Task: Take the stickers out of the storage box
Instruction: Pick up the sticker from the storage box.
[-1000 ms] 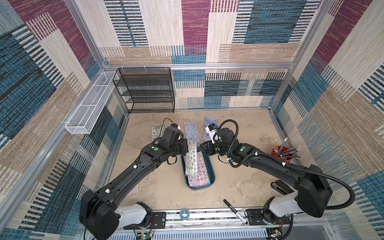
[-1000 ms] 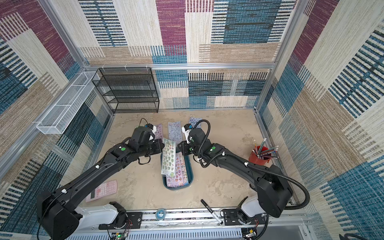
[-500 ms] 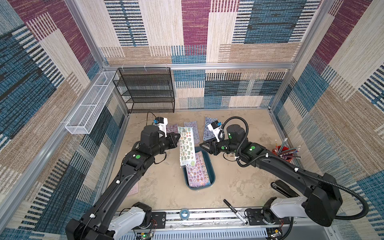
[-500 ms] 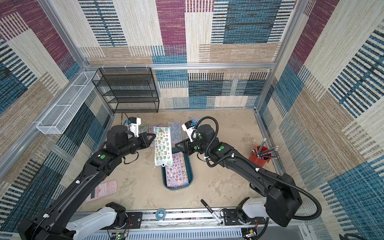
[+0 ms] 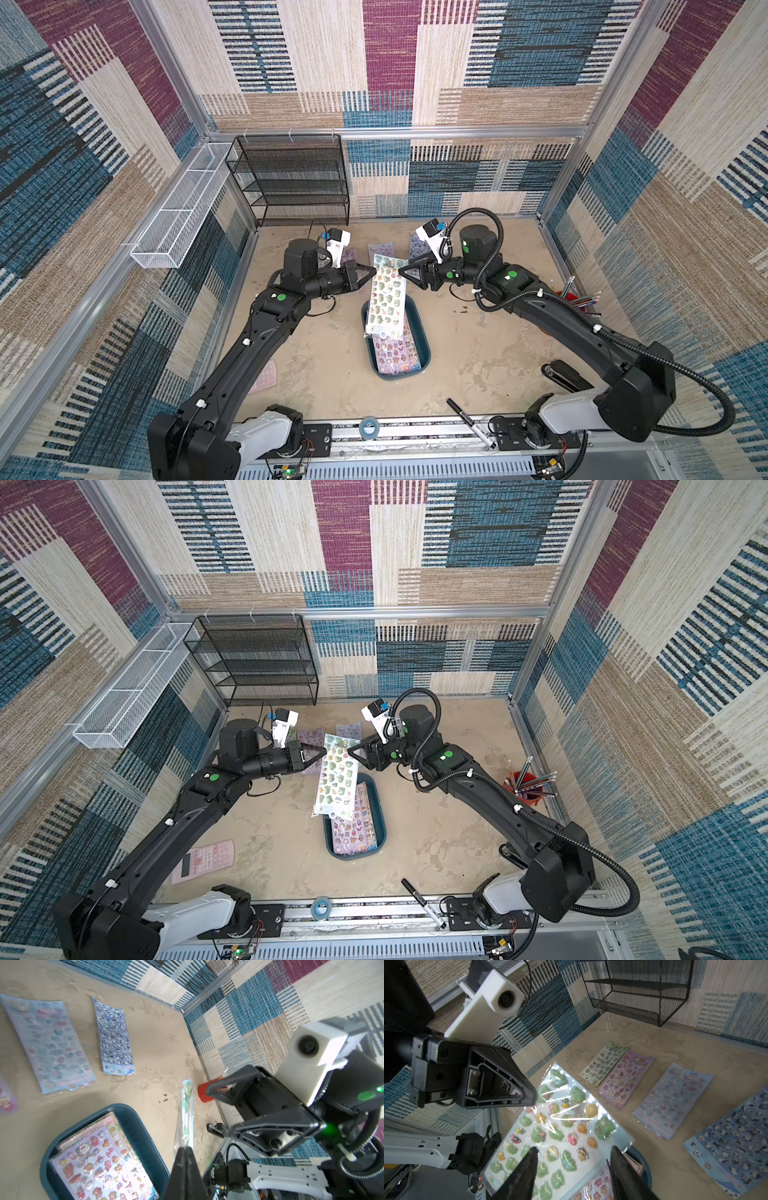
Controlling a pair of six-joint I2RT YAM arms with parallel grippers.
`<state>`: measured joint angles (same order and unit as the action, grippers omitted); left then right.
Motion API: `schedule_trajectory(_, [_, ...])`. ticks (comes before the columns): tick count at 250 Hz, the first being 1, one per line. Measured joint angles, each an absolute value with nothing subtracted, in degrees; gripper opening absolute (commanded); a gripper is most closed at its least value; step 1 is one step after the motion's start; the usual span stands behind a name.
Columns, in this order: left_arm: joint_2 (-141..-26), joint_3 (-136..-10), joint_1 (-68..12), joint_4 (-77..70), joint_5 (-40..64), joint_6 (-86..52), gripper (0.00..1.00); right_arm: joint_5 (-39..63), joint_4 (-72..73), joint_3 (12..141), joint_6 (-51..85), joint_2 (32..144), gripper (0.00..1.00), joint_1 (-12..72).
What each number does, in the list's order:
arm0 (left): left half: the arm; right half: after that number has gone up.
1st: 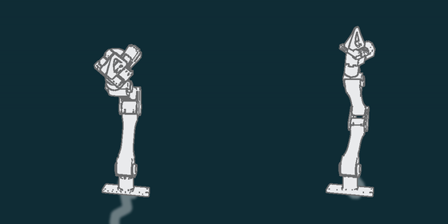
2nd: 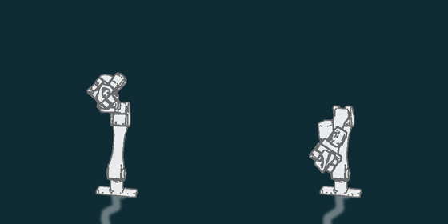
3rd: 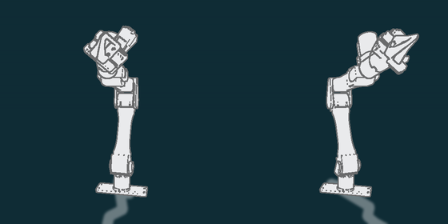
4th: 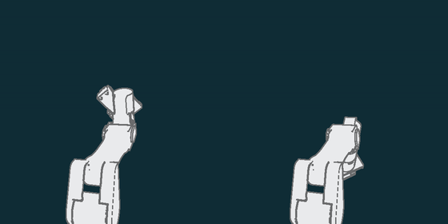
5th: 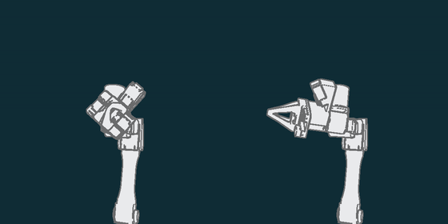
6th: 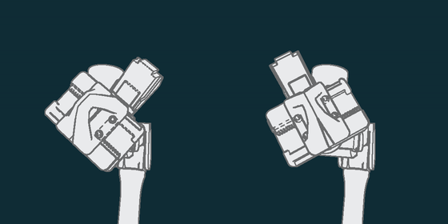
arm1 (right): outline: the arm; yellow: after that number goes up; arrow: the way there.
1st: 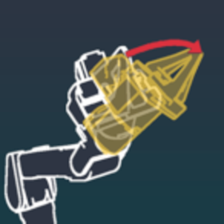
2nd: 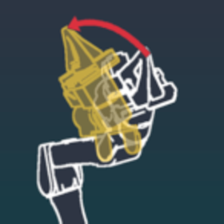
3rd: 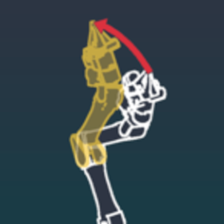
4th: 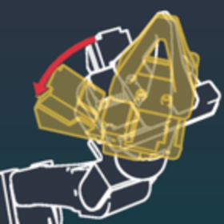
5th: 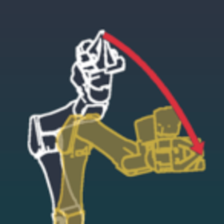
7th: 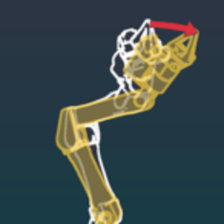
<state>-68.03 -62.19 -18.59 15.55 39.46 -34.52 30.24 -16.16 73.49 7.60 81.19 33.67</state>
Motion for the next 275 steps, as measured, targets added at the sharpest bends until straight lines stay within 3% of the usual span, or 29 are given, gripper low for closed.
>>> schedule_trajectory(44, [-69.6, -64.2, -18.5, 18.28, 44.38, -32.64, 0.0, 26.83, -20.95, 83.59, 1.72, 85.54, 0.58, 33.26])
schedule_trajectory(120, [-69.76, -66.48, -18.48, 21.67, 53.17, -28.21, 0.0, 28.75, -28.14, 87.05, -6.52, 88.14, 0.6, 33.01])
schedule_trajectory(196, [-71.85, -68.86, -18.48, 28.12, 59.42, -22.22, 0.0, 38.54, -29.52, 80.16, -9.04, 84.58, 0.58, 32.97])
schedule_trajectory(275, [-72.77, -69.95, -18.48, 30.94, 60.97, -19.11, 0.0, 38.5, -28.14, 77.67, -6.55, 76.88, 0.63, 31.4])
